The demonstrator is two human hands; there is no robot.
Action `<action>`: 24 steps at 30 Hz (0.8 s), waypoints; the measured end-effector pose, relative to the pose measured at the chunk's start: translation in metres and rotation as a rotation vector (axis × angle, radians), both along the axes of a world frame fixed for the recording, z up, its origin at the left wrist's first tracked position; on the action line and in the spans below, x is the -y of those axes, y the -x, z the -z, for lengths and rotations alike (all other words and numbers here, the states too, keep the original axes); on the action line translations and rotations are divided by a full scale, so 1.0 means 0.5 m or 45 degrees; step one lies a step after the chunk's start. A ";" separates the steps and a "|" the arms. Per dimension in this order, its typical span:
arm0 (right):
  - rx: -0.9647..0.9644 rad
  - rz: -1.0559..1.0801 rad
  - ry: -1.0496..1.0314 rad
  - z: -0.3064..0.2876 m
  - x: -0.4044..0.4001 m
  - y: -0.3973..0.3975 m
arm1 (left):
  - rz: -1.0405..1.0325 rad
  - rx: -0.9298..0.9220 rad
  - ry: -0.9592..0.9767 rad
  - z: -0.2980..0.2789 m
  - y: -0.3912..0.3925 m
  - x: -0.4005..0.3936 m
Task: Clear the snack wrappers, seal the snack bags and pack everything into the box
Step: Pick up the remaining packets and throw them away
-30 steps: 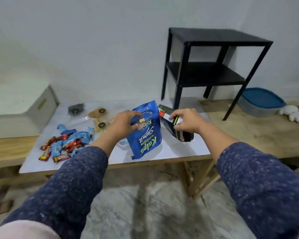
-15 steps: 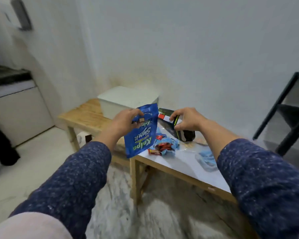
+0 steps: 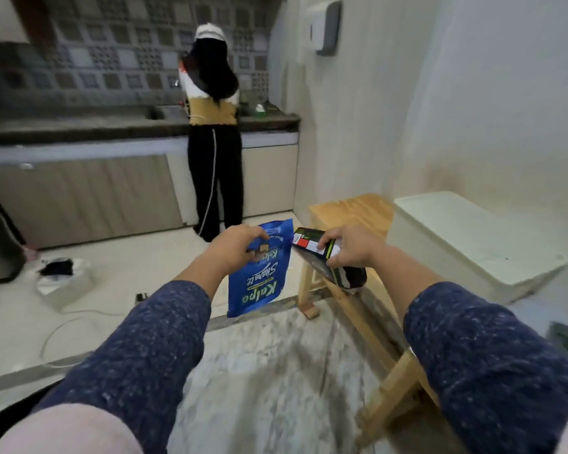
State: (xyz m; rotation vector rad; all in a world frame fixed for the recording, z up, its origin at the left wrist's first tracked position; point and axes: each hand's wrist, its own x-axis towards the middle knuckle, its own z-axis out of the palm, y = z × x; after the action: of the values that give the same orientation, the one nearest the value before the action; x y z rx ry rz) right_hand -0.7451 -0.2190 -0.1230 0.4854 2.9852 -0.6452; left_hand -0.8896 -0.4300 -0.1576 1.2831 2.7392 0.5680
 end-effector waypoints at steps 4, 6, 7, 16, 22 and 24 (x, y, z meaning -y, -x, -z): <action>0.062 -0.281 -0.013 0.023 0.053 0.207 | -0.287 0.031 0.062 0.007 0.105 0.100; 0.088 -0.428 -0.022 0.038 0.102 0.296 | -0.440 0.048 0.053 0.020 0.135 0.160; 0.108 -0.501 -0.023 0.046 0.133 0.333 | -0.512 0.068 0.051 0.030 0.145 0.194; 0.280 -1.027 0.013 0.141 0.494 0.574 | -1.076 0.253 0.075 0.121 0.181 0.559; 0.394 -1.209 0.060 0.229 0.772 0.685 | -1.335 0.379 0.013 0.210 0.230 0.808; 0.433 -1.231 0.084 0.272 0.857 0.718 | -1.386 0.414 0.008 0.249 0.254 0.874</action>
State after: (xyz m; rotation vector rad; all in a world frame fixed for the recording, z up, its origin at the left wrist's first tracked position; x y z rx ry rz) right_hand -1.1042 -0.6474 -0.2591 -0.7414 2.4202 -0.4702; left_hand -1.0163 -0.8672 -0.2820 -0.4082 2.8896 0.7023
